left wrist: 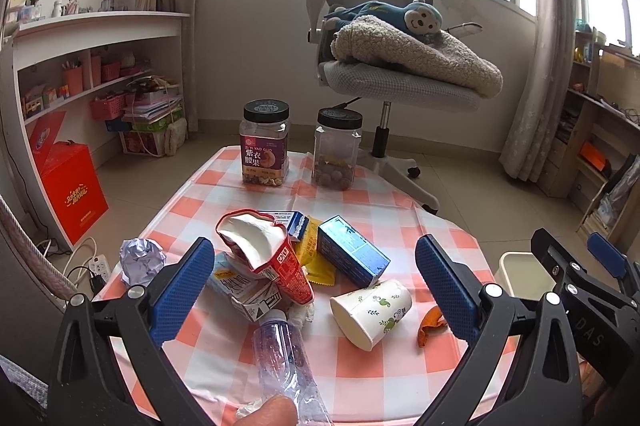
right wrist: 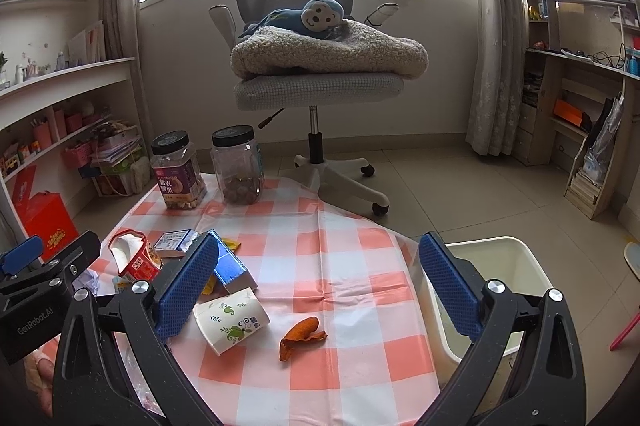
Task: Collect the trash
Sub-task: 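Move both tools toward the cluttered checked table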
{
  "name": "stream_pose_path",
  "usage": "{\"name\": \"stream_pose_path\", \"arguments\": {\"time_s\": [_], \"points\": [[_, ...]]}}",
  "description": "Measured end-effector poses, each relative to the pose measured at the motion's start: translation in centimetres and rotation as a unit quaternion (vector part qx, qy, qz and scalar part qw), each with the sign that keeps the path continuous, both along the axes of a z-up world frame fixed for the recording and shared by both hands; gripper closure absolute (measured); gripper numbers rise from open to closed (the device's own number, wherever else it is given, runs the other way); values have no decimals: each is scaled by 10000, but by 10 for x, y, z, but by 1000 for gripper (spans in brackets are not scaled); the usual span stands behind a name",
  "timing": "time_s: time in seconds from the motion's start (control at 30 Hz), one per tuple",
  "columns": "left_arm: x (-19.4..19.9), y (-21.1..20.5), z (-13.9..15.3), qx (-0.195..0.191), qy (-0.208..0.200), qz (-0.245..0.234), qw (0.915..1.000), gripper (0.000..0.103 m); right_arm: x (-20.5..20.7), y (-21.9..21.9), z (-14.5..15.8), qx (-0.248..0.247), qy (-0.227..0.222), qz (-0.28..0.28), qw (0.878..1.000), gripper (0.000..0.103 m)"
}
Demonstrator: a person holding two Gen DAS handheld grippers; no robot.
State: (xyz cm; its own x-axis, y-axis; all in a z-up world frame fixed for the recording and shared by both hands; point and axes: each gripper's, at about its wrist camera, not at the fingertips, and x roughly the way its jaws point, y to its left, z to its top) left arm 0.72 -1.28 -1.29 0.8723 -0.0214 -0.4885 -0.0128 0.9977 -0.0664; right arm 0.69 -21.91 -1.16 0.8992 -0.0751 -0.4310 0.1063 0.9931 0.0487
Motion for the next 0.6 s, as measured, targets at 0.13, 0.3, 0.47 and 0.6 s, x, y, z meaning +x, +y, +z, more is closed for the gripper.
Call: {"name": "stream_pose_path", "arguments": {"time_s": [0.13, 0.3, 0.47, 0.6], "points": [[1, -5, -3, 21, 15, -35, 10000, 5, 1, -2, 0, -17, 51, -32, 10000, 7], [3, -8, -5, 35, 44, -55, 10000, 5, 0, -6, -1, -17, 70, -74, 9999, 7], [4, -11, -6, 18, 64, -48, 10000, 5, 0, -8, -2, -10, 87, -91, 9999, 7], [5, -11, -7, 23, 73, -47, 10000, 5, 0, -10, -3, 5, 103, -94, 9999, 7]]}}
